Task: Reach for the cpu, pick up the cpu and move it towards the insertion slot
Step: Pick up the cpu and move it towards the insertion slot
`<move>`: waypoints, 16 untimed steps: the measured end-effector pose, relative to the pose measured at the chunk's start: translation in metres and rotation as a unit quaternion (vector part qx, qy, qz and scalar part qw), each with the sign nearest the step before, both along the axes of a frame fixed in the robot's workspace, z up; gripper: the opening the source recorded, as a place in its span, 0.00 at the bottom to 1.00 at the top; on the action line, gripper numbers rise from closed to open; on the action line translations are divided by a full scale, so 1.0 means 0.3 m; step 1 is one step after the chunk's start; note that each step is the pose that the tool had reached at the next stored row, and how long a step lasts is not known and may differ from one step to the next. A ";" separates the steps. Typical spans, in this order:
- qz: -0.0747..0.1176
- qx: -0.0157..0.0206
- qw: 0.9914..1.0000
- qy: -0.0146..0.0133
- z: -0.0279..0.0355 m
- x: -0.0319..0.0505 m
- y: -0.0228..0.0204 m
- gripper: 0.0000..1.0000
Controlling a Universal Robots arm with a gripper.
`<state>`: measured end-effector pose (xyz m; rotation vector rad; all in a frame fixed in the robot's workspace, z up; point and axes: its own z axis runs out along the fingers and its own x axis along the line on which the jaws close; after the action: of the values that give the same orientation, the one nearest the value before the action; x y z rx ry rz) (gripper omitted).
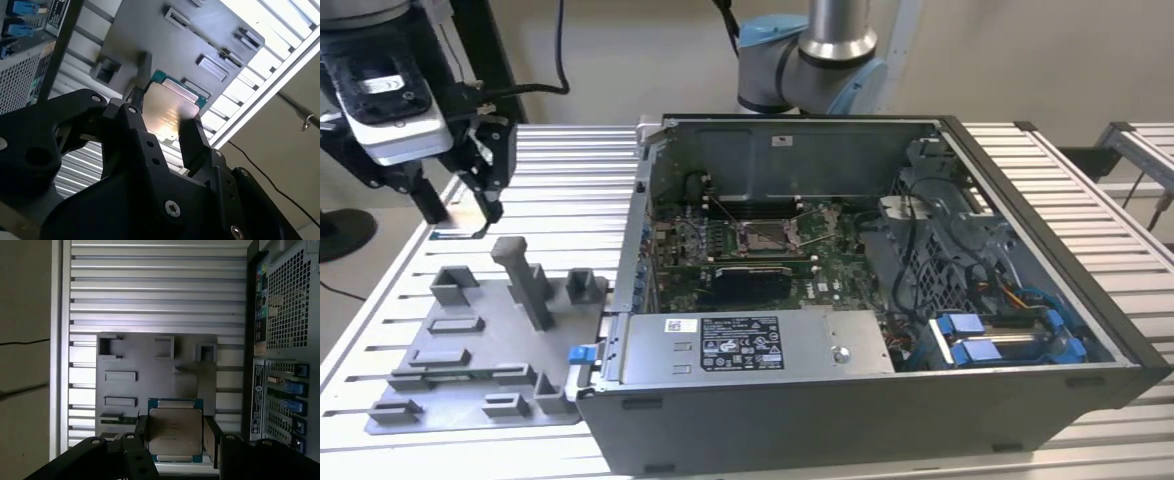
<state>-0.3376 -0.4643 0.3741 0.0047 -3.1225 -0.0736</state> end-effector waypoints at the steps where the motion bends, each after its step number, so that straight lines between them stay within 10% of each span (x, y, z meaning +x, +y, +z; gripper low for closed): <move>1: 0.000 0.000 1.000 0.000 0.000 0.015 0.000 0.00; 16: 0.000 0.001 1.000 0.000 0.000 0.241 0.001 0.00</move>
<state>-0.2652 -0.4640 0.3742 0.0059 -3.1225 -0.0761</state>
